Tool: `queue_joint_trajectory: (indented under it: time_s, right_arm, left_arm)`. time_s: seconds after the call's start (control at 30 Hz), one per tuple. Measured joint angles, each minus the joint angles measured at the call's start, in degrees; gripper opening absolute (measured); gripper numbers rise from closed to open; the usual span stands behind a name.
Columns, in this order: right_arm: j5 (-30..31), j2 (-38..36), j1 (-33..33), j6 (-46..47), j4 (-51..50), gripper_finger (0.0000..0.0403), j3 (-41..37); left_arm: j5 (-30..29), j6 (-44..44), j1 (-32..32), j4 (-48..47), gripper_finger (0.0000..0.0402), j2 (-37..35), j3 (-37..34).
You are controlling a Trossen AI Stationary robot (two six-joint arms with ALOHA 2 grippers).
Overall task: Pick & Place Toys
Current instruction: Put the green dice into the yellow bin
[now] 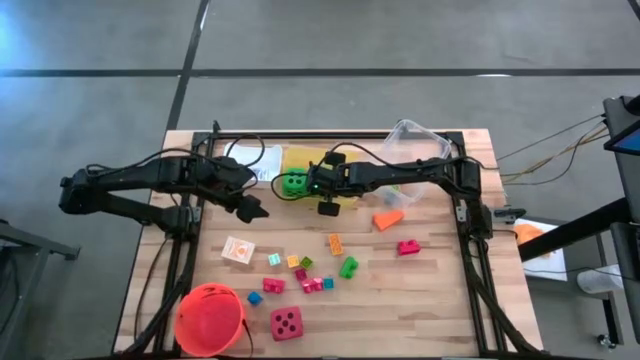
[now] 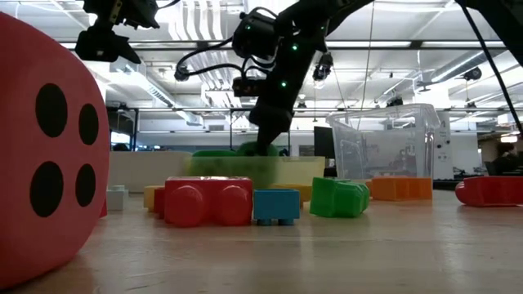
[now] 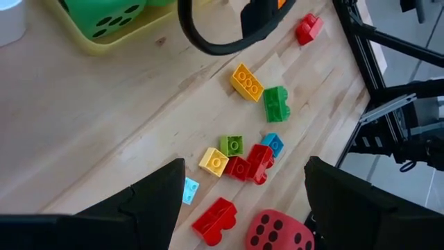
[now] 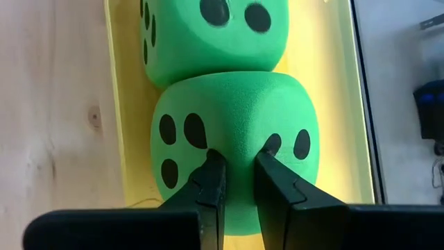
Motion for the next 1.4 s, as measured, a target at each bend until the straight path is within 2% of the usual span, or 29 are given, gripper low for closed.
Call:
queue_joint_trajectory:
  time_s: [0.47, 0.87, 1.03, 1.4]
  right_arm:
    - [-3.48, 0.00, 0.24, 0.59, 0.22, 0.0040, 0.05]
    - [-5.05, 0.00, 0.46, -1.71, -0.06, 0.0140, 0.05]
    - [-8.59, -0.08, 0.44, -2.23, -0.21, 0.0180, 0.03]
    - [-8.62, -0.20, 0.38, -1.00, -1.79, 0.0272, 1.13]
  left_arm:
    - [-0.42, 0.07, 0.02, -0.04, 0.0284, 0.04, 0.00]
    - [-0.39, 0.07, 0.00, -0.04, 0.0284, 0.04, 0.00]
    - [-0.39, 0.07, 0.01, -0.05, 0.0284, 0.04, 0.00]
    - [-0.37, 0.07, 0.01, -0.18, 0.0284, 0.04, 0.00]
